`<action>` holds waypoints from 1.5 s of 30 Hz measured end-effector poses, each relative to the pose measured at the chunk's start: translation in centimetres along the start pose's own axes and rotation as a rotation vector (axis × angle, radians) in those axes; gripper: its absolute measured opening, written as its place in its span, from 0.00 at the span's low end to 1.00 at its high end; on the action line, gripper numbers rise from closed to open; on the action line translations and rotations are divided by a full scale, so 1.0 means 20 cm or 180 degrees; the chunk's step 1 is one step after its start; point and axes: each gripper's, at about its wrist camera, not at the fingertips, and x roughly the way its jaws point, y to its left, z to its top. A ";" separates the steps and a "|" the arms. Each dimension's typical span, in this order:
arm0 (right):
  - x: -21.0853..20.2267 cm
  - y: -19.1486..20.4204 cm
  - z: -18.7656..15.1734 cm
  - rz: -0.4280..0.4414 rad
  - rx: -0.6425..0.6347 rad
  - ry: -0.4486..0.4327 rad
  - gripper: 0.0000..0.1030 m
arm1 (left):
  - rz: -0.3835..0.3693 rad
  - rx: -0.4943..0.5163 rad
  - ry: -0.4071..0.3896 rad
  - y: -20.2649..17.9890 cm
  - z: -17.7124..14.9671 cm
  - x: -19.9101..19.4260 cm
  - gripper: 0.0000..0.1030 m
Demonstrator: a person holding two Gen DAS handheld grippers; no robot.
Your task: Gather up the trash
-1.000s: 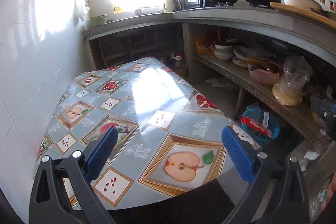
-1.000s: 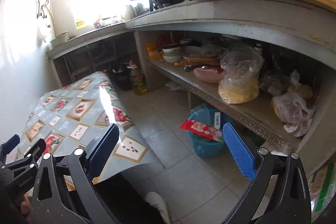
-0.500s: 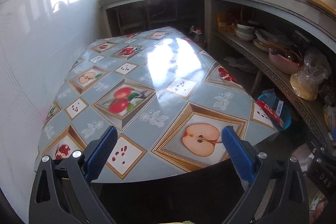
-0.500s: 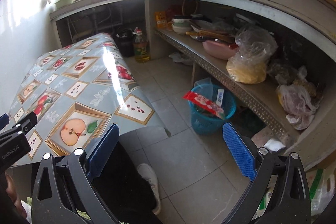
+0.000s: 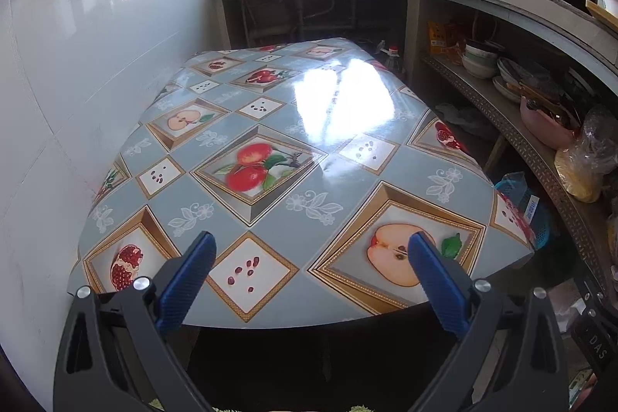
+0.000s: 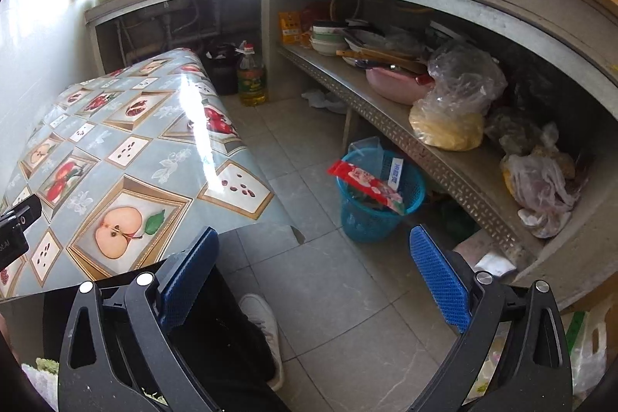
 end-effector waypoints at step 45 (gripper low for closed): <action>-0.09 -0.08 -0.01 -0.0200 0.0079 -0.0188 0.92 | -0.0220 0.0188 -0.0101 -0.07 -0.05 -0.08 0.95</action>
